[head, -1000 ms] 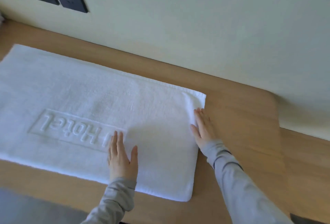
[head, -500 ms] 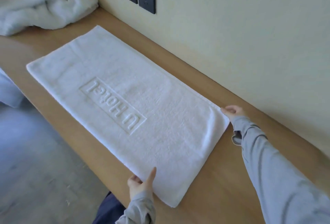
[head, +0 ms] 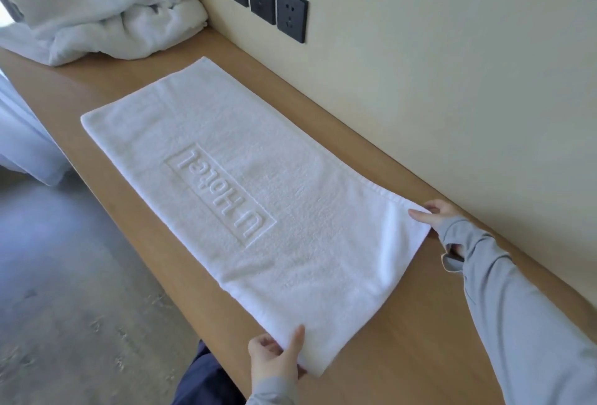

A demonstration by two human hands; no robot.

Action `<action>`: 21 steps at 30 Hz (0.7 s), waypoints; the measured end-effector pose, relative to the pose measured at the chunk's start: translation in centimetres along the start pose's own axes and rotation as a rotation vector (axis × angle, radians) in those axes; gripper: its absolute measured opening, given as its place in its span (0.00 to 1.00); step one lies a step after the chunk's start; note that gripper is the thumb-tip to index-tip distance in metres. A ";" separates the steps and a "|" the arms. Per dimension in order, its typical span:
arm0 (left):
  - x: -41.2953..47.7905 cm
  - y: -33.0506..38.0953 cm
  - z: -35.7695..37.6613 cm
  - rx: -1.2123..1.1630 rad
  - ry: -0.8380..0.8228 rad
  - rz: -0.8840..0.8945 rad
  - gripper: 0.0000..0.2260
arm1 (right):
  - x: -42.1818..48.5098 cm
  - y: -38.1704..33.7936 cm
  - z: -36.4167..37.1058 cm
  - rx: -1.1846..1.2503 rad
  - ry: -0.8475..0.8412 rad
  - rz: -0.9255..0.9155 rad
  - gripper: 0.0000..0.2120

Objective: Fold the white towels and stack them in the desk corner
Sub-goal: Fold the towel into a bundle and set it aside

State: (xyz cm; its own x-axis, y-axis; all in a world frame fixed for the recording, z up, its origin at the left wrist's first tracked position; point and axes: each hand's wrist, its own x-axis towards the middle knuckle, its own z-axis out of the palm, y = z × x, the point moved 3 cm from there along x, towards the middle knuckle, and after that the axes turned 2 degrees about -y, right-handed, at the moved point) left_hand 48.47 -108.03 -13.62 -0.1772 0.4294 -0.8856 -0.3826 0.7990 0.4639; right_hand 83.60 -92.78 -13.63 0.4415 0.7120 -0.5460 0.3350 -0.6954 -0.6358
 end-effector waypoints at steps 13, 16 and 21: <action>-3.5 14.5 -2.3 -0.016 -0.283 0.564 0.12 | -4.7 -14.5 0.3 0.682 -0.261 -0.239 0.17; -2.8 18.5 -3.1 0.132 -0.380 0.677 0.18 | -4.4 -17.6 1.3 0.712 -0.304 -0.285 0.23; 0.0 24.2 -5.0 0.268 -0.266 0.784 0.06 | -3.9 -22.4 3.6 0.331 -0.081 -0.485 0.17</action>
State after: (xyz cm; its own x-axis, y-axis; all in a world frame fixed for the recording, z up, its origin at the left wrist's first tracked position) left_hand 34.65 -90.83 -2.49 -0.0694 0.9548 -0.2891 -0.0066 0.2894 0.9572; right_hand 71.40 -79.60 0.79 0.2341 0.9550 -0.1824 0.1993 -0.2307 -0.9524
